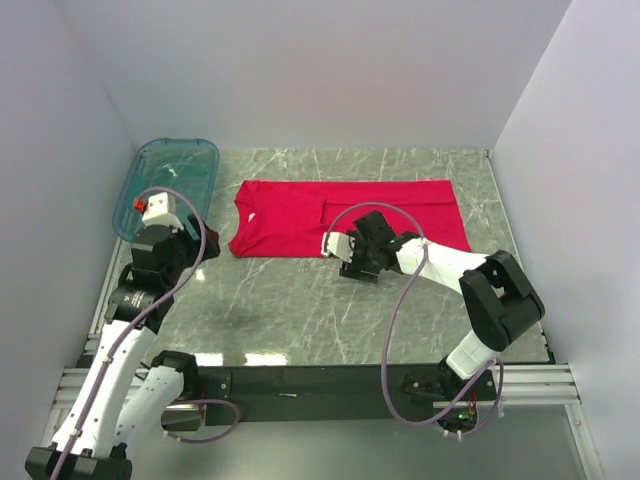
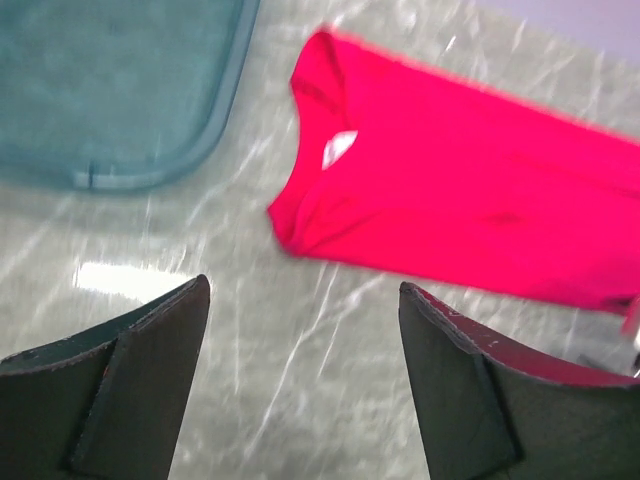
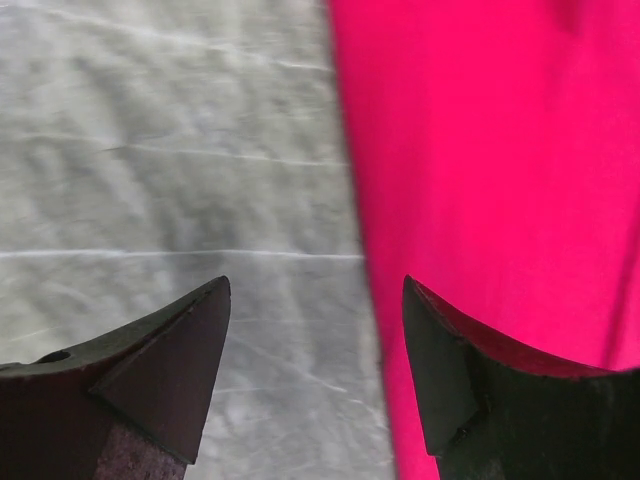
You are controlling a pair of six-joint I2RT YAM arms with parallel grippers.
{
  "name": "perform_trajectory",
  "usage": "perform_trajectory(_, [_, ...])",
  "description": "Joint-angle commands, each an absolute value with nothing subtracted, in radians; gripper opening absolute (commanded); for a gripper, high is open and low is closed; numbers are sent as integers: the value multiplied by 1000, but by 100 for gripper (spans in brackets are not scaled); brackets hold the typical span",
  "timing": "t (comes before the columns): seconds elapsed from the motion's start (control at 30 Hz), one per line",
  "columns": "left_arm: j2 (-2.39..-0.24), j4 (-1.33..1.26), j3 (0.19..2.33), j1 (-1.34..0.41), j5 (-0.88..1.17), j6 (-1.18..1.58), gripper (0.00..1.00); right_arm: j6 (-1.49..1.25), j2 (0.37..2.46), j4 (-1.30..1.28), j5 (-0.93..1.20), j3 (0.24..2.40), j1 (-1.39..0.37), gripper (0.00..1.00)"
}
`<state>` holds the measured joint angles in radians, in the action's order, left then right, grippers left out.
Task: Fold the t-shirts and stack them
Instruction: Fold the tshirt
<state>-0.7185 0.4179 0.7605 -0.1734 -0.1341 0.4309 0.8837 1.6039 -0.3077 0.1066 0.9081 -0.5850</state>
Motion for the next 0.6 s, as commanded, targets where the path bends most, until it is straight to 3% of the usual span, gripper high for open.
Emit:
perform_trajectory(0.0, [-695,449,742,-170,-138,459,81,877,1614,-221,5,907,-594,76])
perform_trajectory(0.2, [-678,463,726,-170,-48,558,81,903,1727,-212,-55,942,-594,71])
perform_trajectory(0.4, [-627,482,654,-170,8,747,81,913,1760,-224,-64,956,-594,49])
perform_trajectory(0.5, [-614,471,605,-170,23,843,79,916,1717,-252,-29,936,-594,19])
perform_trajectory(0.53, [-614,466,591,-170,28,862,78,917,1701,-255,-19,910,-595,4])
perform_trajectory(0.57, [-618,454,580,-170,29,894,77,923,1681,-259,-3,896,-595,0])
